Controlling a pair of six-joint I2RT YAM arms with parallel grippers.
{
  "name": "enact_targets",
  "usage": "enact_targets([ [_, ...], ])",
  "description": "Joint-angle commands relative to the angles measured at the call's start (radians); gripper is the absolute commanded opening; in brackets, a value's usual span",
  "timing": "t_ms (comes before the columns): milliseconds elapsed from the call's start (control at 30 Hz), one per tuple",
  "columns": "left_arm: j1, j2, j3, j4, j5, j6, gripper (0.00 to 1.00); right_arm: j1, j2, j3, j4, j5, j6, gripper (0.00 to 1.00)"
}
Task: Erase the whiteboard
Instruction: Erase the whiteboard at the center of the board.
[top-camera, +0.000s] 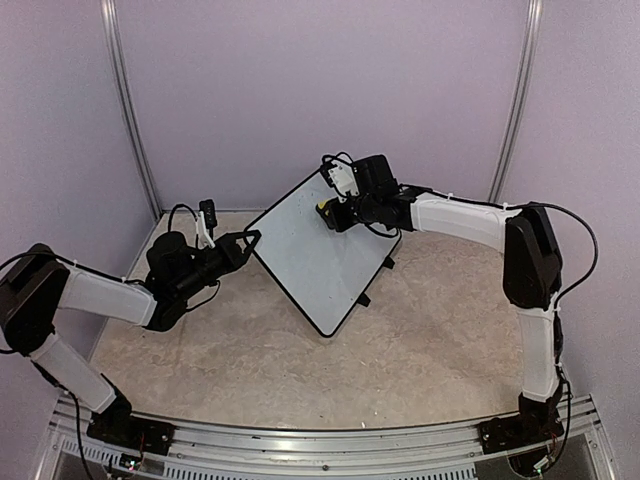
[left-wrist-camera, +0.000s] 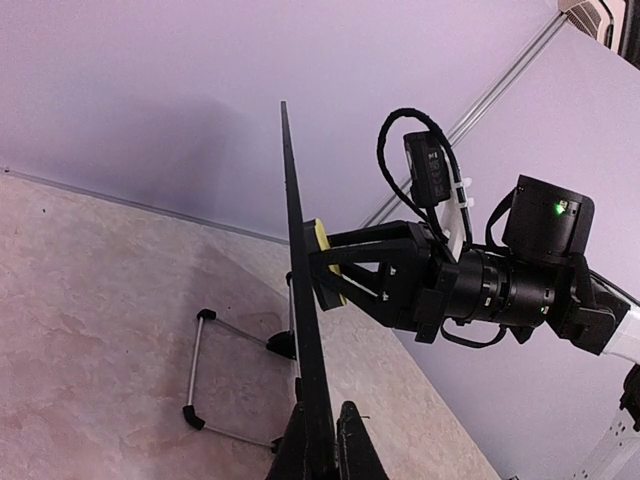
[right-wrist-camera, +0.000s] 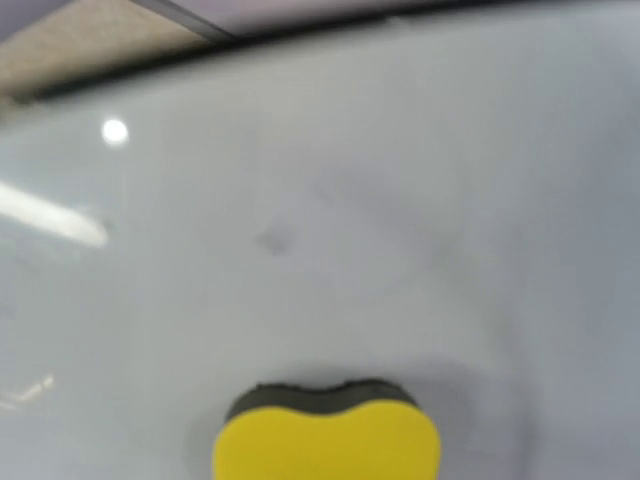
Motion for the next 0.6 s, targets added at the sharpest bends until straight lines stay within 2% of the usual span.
enact_targets([
  [0, -0.072, -0.023, 0.035, 0.085, 0.241, 0.081, 0.00, -0.019, 0.012, -0.070, -0.036, -0.006, 0.005, 0.00],
  [400, -0.075, -0.025, 0.035, 0.077, 0.235, 0.087, 0.00, -0.013, 0.128, 0.210, -0.100, -0.067, -0.018, 0.00],
  [567, -0.075, -0.022, 0.035, 0.079, 0.235, 0.088, 0.00, -0.005, 0.133, 0.196, -0.106, -0.045, -0.021, 0.00],
])
